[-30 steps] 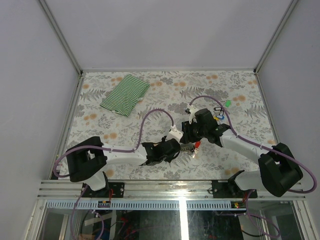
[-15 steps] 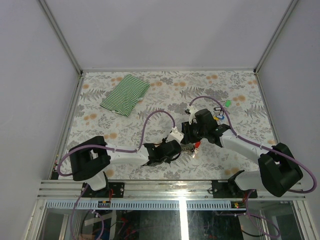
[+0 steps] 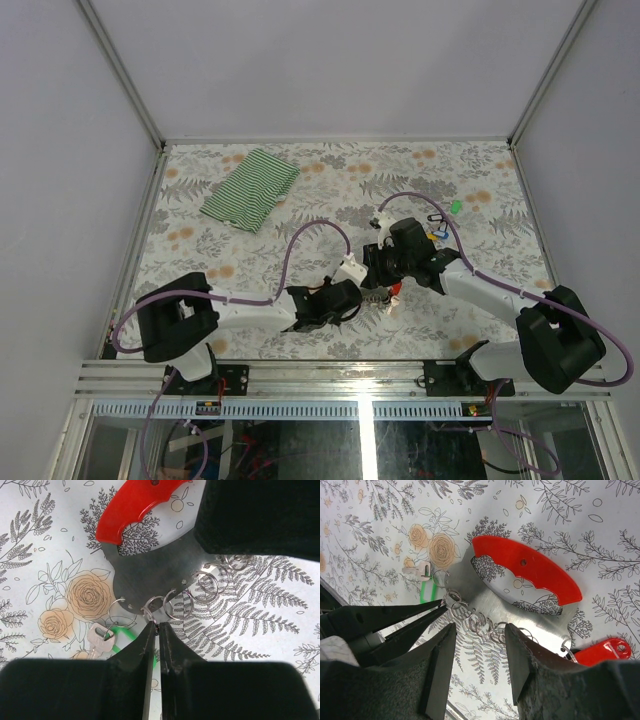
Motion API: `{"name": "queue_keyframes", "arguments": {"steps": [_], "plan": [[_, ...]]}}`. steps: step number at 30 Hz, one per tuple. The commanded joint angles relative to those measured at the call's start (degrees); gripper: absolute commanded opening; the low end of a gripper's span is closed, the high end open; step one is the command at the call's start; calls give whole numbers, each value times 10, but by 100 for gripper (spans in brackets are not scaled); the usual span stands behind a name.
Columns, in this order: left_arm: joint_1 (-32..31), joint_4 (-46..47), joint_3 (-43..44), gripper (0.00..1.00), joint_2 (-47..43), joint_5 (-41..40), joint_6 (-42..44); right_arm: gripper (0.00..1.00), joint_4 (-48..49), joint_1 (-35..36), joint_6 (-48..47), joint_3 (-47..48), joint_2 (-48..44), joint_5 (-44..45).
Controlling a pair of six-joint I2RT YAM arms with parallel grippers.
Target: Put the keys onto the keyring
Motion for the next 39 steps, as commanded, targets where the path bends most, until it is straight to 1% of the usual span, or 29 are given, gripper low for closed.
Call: {"name": "queue_keyframes", "arguments": {"steps": [1,4,11,16,20,27,30,34,36,39], "plan": [[-5,-6,2,5,-29,-14,16,50,15,-4,-3,10,-15,-8],[-5,-9,-4,0,-51,-10,27,50,10,-4,-7,14,-18,-2],[-3,-6,-23,0,-110,5,64,50,5,-4,-30,21,-42,10],[8,5,-36,0,-162,46,96,50,24,-4,-49,3,-93,33],[14,8,-42,0,-206,74,135,50,71,-4,-63,-29,-153,39],[22,10,-39,0,-296,111,221,55,176,-4,-112,-90,-276,-13],[30,-3,-21,0,-322,149,257,55,224,-4,-134,-116,-327,-39],[39,-34,16,0,-337,219,300,55,306,-4,-157,-152,-384,-69],[42,-53,40,0,-341,248,317,55,347,-4,-194,-170,-408,-113],[45,-74,74,0,-350,283,338,54,366,-4,-201,-173,-433,-140]]}}
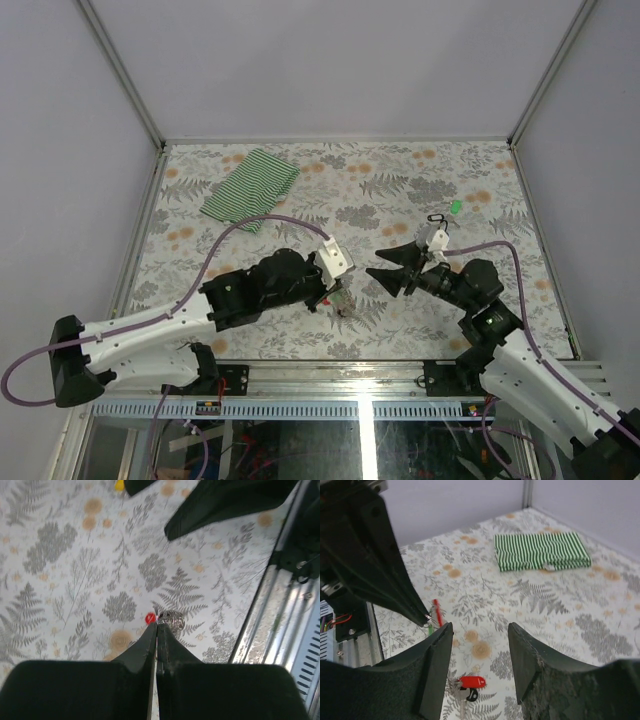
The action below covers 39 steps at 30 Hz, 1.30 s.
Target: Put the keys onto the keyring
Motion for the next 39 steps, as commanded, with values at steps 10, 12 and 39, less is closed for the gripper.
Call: {"name": "queue_keyframes", "arguments": {"steps": [10,12,39], "plan": [[8,-31,128,0,-53,162,81,52,66,-2,-45,86,-42,-229],[9,-23,134,0,-60,176,78,51,86,-2,-30,96,-39,-246],[8,108,122,0,-93,243,30,36,203,-2,94,123,23,-332]]}}
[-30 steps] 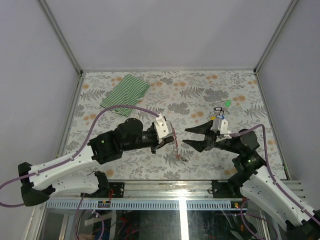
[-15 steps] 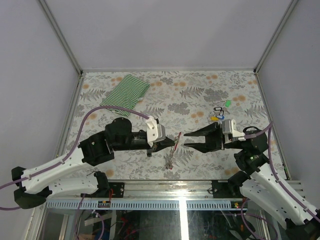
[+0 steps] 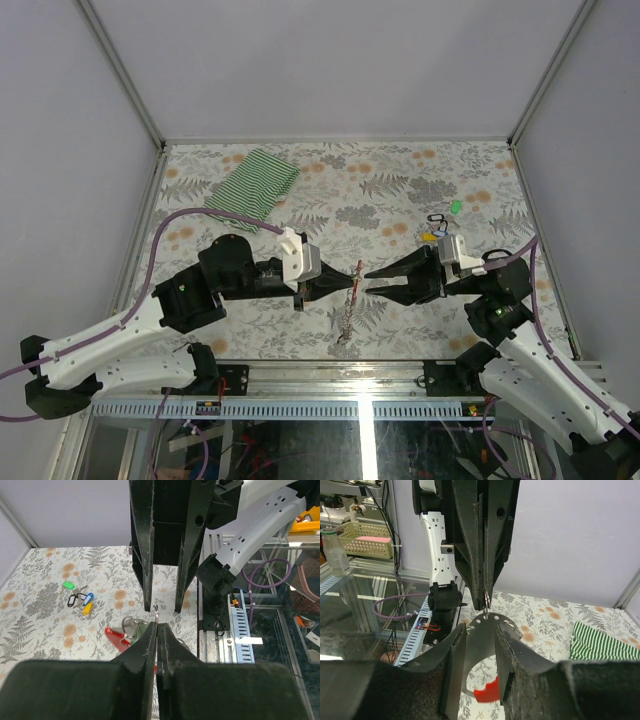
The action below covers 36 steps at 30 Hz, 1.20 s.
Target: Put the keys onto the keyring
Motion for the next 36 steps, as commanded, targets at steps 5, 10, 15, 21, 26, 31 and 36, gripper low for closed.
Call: {"name": "queue_keyframes", "arguments": {"steps": [5,10,15,21,26,31,36], "plan": [[4,72,5,0,-5,14,-12,36,68,-2,27,21,5,-15],[4,78,3,0,-3,10,-13,36,90,-1,41,22,14,-19],[4,87,0,0,-5,8,-16,35,110,-1,53,19,25,-19],[4,89,0,0,-1,13,-18,35,144,0,75,15,37,-18],[5,88,0,0,1,13,-18,33,155,3,82,17,41,-18],[5,88,0,0,1,14,-18,30,156,7,83,18,45,-18],[4,87,0,0,2,16,-19,26,159,10,87,19,48,-19]]}}
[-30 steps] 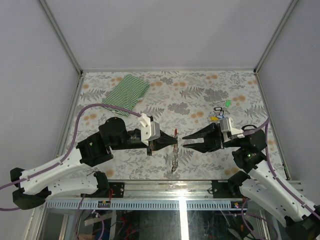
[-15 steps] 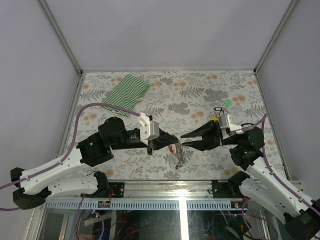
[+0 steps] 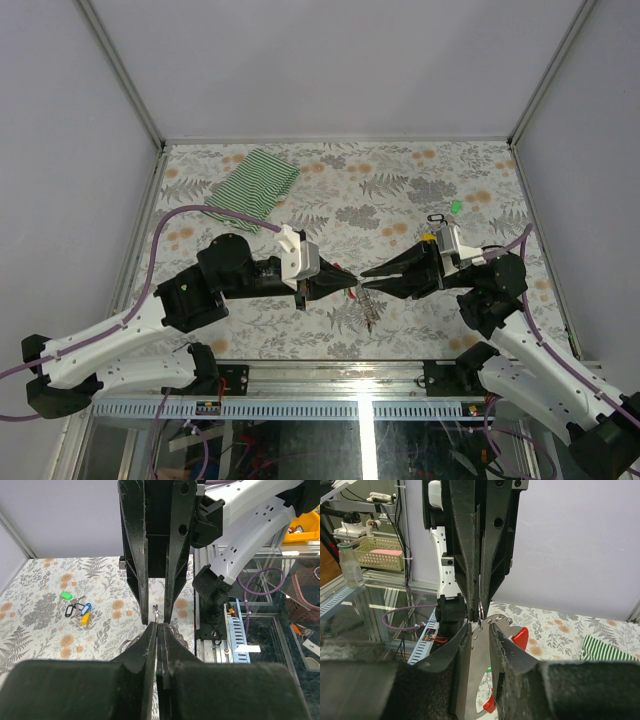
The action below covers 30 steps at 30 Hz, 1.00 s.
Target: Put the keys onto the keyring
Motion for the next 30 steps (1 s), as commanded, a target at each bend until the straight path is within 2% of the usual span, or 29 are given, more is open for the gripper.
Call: {"name": "queue_keyframes", "arguments": {"steps": [1,7,13,17,18,21,23,27,30], "plan": [[5,54,0,0,-1,8,-4,25,38,6,10,20,2,-6],[5,50,-2,0,-1,6,-3,19,47,9,17,20,5,-5],[4,54,-10,0,-4,-7,-2,0,37,10,15,27,2,0],[4,61,-18,0,-5,-15,-3,0,-31,10,-23,49,-7,11],[5,65,-19,2,-5,-20,-6,0,-75,10,-39,62,-9,16],[5,70,-23,21,-7,-36,-11,0,-181,10,-88,93,-13,38],[5,73,-27,28,-10,-56,-15,0,-243,10,-121,107,-18,70],[4,91,-41,39,-18,-123,-31,0,-346,10,-165,141,-15,119],[4,99,-50,43,-22,-182,-46,0,-438,10,-197,179,-2,165]]}}
